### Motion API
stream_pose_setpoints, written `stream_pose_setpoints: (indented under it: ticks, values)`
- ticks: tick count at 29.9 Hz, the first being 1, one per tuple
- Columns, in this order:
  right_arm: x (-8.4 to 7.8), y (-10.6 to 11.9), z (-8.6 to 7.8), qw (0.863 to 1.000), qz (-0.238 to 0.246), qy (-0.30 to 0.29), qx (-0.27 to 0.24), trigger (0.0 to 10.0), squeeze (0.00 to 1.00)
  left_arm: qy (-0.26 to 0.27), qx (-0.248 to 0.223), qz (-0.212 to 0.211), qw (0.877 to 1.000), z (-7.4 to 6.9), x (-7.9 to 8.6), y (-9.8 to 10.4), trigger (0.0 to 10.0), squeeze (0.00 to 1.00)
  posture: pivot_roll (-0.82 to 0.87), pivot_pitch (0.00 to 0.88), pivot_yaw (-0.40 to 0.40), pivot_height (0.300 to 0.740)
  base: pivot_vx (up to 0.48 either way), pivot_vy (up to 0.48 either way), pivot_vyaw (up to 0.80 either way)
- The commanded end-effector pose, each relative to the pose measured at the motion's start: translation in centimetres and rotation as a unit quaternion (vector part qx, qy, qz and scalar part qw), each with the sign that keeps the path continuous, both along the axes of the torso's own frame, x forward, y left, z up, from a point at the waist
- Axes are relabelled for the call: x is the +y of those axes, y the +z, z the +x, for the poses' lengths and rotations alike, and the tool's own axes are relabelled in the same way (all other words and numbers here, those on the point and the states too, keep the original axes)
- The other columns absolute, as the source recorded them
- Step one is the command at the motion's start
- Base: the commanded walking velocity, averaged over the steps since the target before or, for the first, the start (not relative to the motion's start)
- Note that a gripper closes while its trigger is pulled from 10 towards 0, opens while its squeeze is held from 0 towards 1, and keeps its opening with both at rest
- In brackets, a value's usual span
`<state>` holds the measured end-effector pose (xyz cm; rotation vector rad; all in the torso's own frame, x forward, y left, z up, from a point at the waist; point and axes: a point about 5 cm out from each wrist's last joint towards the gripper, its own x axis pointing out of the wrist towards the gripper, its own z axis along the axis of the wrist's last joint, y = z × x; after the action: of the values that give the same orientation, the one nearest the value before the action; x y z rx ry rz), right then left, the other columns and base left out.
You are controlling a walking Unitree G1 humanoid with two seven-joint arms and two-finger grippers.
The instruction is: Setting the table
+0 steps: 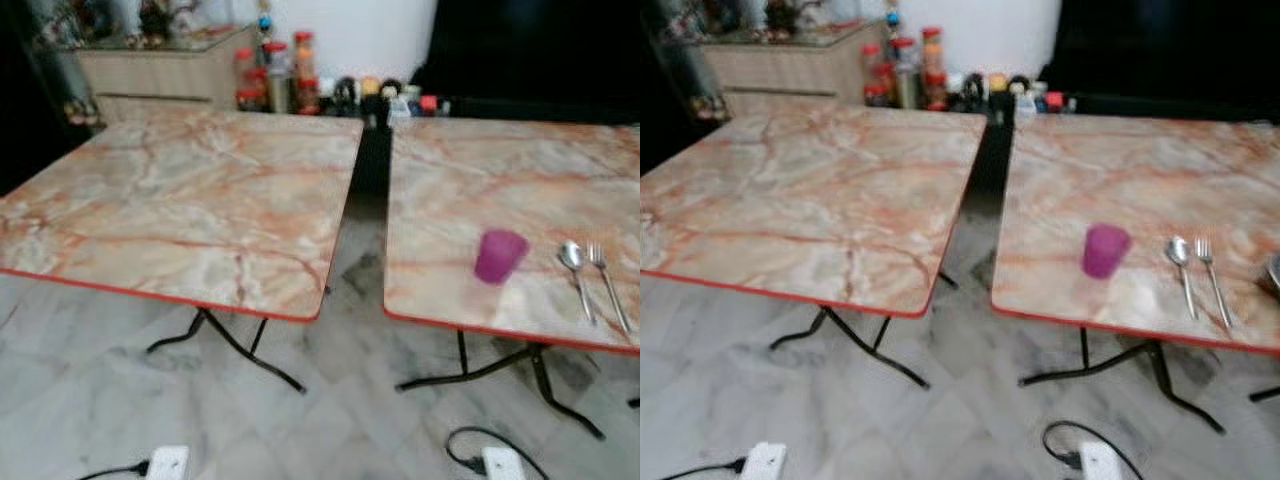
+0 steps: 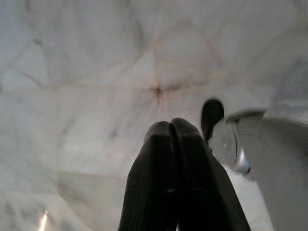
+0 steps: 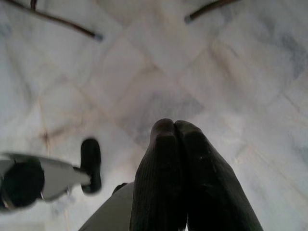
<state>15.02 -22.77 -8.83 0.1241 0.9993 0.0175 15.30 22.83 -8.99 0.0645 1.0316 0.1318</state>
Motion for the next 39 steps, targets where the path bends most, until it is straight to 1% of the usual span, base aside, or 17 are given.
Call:
stream_pose_setpoints:
  ticks: [1,4,9,11,28,33,39]
  values:
    - [-1.06,-0.13,-0.98,1.0,-0.011,-0.014,0.014,10.0,0.0,-0.002,-0.002,-0.004,1.0,0.54,-0.72,0.04,10.0,0.0,0.0,0.0,-0.009,0.74,0.0,0.0,0.0]
    - [-1.08,-0.1,-0.89,1.0,-0.011,-0.015,0.013,10.0,0.0,0.005,-0.002,-0.006,1.0,0.41,-0.72,-0.02,10.0,0.0,0.0,0.0,-0.01,0.74,0.0,0.0,0.0]
    - [-1.11,-0.07,-0.8,1.0,-0.011,-0.016,0.012,10.0,0.0,0.004,0.0,-0.005,1.0,0.31,-0.73,-0.06,10.0,0.0,0.0,0.0,-0.012,0.74,0.0,0.0,0.0]
    - [-1.14,-0.02,-0.72,1.0,-0.011,-0.015,0.012,10.0,0.0,0.0,0.001,0.001,1.0,0.22,-0.71,-0.09,10.0,0.0,0.0,0.0,-0.015,0.74,0.0,-0.264,0.0]
    - [-1.26,-0.03,-0.78,1.0,-0.011,-0.017,0.014,10.0,0.0,0.0,0.002,0.001,1.0,0.06,-0.77,-0.16,10.0,0.0,0.0,0.0,-0.018,0.74,0.0,-0.387,0.0]
    - [-1.27,-0.03,-0.81,1.0,-0.011,-0.014,0.015,10.0,0.0,0.001,0.002,0.0,1.0,0.01,-0.82,-0.19,10.0,0.0,0.0,0.0,-0.021,0.74,0.0,-0.395,-0.67]
    - [-1.37,0.03,-0.73,1.0,-0.013,-0.019,0.01,10.0,0.0,0.0,0.002,-0.002,1.0,0.04,-0.95,-0.21,10.0,0.0,0.0,0.0,-0.025,0.74,0.0,-0.402,0.0]
